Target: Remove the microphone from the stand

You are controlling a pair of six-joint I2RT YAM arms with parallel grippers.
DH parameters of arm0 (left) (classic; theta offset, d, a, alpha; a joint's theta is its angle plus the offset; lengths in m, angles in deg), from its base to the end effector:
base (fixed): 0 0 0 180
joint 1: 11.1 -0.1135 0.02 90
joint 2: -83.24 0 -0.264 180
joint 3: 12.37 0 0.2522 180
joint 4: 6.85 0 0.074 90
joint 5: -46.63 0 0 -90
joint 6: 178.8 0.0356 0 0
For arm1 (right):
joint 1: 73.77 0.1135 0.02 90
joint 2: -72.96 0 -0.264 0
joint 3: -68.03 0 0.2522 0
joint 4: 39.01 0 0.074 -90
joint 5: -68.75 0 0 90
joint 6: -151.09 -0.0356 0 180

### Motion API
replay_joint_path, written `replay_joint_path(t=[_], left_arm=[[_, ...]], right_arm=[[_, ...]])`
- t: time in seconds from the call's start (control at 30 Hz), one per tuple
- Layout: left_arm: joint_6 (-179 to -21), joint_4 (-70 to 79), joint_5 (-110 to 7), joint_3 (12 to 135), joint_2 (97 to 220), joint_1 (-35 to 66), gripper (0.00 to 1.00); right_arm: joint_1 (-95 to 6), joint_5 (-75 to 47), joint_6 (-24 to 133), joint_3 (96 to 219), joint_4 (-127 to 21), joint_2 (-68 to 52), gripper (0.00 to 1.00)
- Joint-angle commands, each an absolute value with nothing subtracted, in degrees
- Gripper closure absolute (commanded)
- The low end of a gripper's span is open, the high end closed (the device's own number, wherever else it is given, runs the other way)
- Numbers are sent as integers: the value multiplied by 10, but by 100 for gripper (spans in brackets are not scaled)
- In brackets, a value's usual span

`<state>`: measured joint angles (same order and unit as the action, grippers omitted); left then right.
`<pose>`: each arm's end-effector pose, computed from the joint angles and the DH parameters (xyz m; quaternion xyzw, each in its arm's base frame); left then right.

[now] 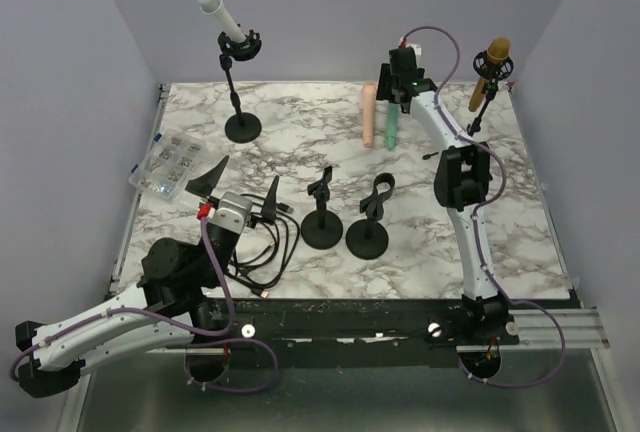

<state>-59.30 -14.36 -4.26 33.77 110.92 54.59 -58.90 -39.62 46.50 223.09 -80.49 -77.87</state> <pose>0.0685 -0.0972 0.3605 0.1775 0.5464 -0.0795 0.8146 0.5710 0.1400 0.1955 0.0688 0.8846 -0.0268 0.4605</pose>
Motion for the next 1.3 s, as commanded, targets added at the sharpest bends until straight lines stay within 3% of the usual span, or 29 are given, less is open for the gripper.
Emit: replay_joint_path(t=[0.0,0.27,0.53,0.73,0.97,1.27], left_arm=[[-647,-103,-51,373,1079,544,3],[-722,-62,-91,388,1072,544,4],[-736,-43,-106,396,1089,549,4],[-740,-35,-109,402,1104,551,4],[-735,-42,-99,397,1106,553,4],[-747,-32,-118,405,1101,555,4]], right_arm=[[-591,-365,457,2190,-849,-607,26],[-592,-362,467,1936,-852,-309,23],[-592,-462,496,1763,-753,-101,6],[-592,-589,514,1752,-694,-108,0],[-596,-670,534,1831,-697,-223,0],[-631,-694,533,1877,-688,-293,1]])
